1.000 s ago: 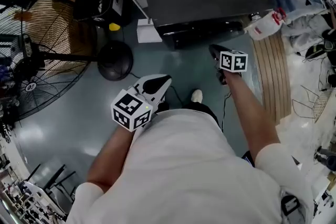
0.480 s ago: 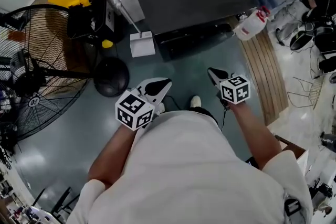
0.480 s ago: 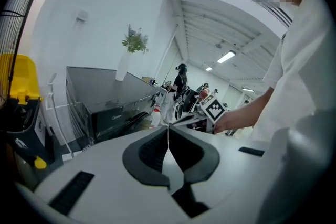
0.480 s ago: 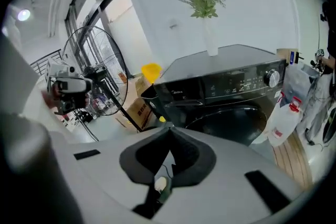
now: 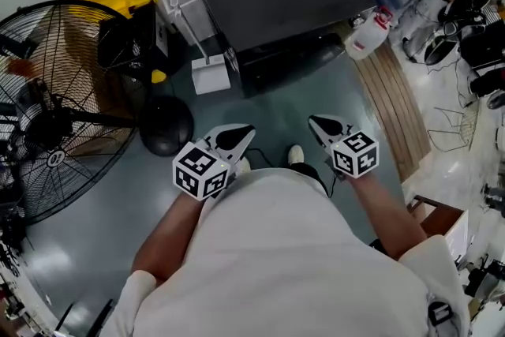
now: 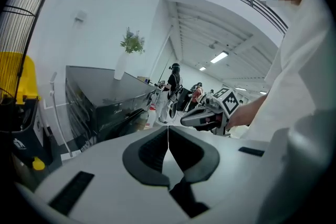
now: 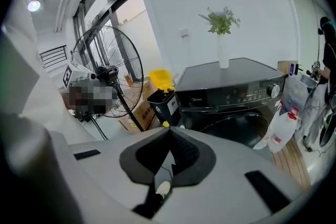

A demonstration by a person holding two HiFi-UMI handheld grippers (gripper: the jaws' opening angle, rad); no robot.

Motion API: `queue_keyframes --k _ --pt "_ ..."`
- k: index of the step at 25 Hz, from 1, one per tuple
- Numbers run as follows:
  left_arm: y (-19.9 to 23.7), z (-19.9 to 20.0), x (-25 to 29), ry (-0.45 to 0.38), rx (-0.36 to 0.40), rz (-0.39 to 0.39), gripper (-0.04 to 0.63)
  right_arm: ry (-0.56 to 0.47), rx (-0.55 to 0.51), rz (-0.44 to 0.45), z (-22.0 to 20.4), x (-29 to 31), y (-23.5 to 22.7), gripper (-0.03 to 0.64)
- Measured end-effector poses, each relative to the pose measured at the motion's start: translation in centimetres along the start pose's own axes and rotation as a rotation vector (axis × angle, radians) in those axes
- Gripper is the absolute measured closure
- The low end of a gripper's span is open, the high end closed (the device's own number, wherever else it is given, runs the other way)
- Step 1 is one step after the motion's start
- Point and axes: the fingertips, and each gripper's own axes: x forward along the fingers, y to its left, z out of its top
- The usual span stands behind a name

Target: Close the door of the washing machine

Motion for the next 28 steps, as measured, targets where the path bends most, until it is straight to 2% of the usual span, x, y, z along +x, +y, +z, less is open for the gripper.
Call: queue_keyframes --k 11,28 --pt "-0.6 -1.8 -2.7 0.018 0.024 -0.053 0.577 -0.031 -0.015 -0.034 -0.1 -0.7 4.1 0.609" --pt "-0.7 -2.9 -2.9 0.035 0.025 -0.068 0.577 -0.044 -0.037 -0.041 -0.2 -1.4 5.5 0.609"
